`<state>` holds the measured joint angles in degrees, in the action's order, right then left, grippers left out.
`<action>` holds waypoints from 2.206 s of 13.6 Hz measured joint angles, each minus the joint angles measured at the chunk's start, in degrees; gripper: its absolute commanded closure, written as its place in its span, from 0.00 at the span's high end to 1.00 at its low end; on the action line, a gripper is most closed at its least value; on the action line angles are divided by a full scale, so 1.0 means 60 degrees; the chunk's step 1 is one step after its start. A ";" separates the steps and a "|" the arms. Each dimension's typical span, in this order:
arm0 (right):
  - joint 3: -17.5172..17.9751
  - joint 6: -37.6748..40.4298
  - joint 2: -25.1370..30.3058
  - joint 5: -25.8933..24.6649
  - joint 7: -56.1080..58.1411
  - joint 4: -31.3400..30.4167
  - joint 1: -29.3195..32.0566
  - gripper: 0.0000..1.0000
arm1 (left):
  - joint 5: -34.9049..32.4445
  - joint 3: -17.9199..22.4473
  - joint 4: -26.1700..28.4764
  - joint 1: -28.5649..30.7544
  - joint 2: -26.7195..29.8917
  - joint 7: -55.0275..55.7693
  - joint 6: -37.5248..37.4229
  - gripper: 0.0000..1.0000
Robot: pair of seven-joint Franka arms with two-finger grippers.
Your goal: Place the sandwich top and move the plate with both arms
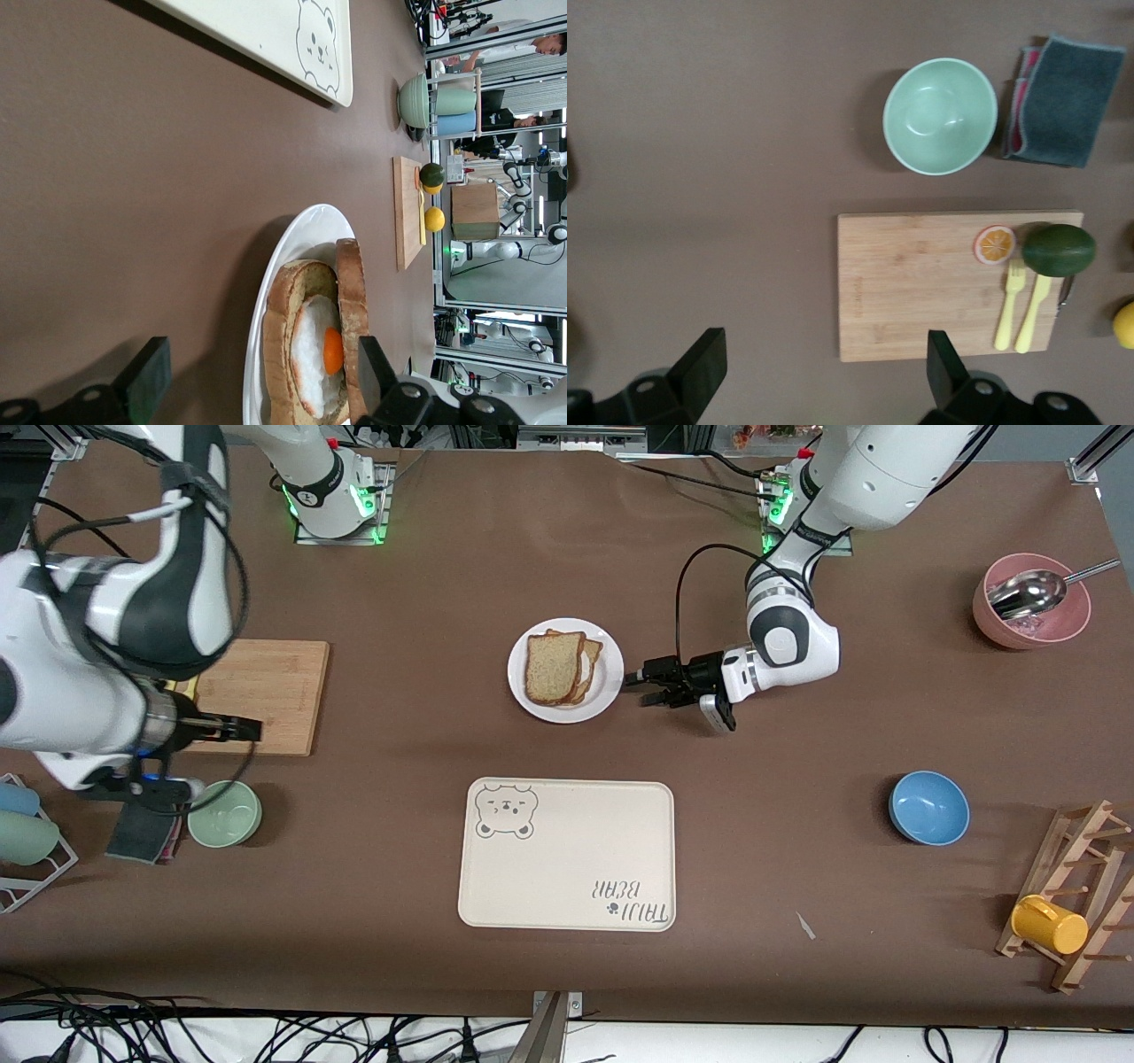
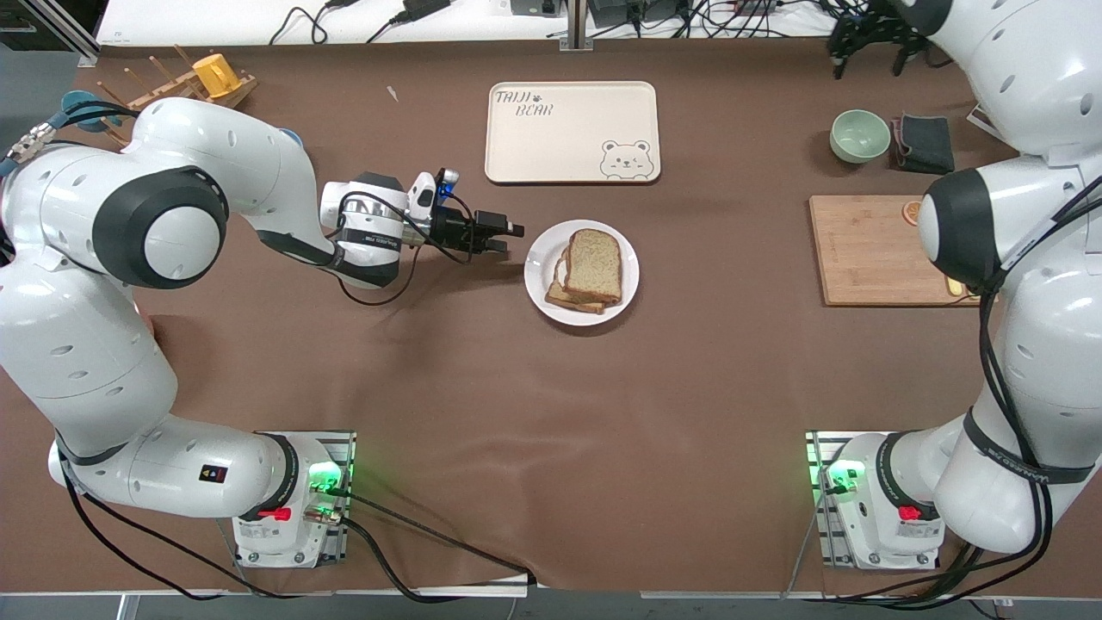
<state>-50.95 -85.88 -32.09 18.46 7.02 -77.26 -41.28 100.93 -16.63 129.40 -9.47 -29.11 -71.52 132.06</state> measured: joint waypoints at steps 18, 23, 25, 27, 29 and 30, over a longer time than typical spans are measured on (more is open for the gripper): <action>0.7876 -0.1468 0.3782 -0.2930 -0.0901 -0.2788 0.6292 1.00 | 0.0765 -0.0306 -0.0026 -0.0444 -0.0376 -0.0501 -0.0003 0.60; 0.8592 -0.2303 0.5180 -0.2912 -0.0927 -0.3769 0.7176 1.00 | 0.0821 -0.0300 -0.0026 -0.0476 -0.0420 -0.0684 0.0003 0.40; 0.8582 -0.2553 0.5536 -0.2912 -0.0928 -0.3785 0.7277 1.00 | 0.1031 -0.0297 -0.0026 -0.0477 -0.0522 -0.1040 0.0003 0.38; 0.8399 -0.2315 0.5773 -0.2910 -0.0960 -0.3838 0.7286 1.00 | 0.1120 -0.0298 -0.0026 -0.0478 -0.0605 -0.1173 0.0003 0.35; 0.8122 -0.2181 0.5799 -0.2900 -0.0961 -0.3923 0.7288 1.00 | 0.1132 -0.0300 -0.0027 -0.0481 -0.0624 -0.1212 0.0003 0.35; 0.8068 -0.2175 0.5798 -0.2896 -0.0961 -0.3972 0.7286 1.00 | 0.1133 -0.0300 -0.0027 -0.0482 -0.0624 -0.1220 0.0003 0.32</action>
<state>-2.54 -98.93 2.70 1.08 1.25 -101.09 2.44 107.73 -18.43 129.23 -12.36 -32.85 -78.85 132.08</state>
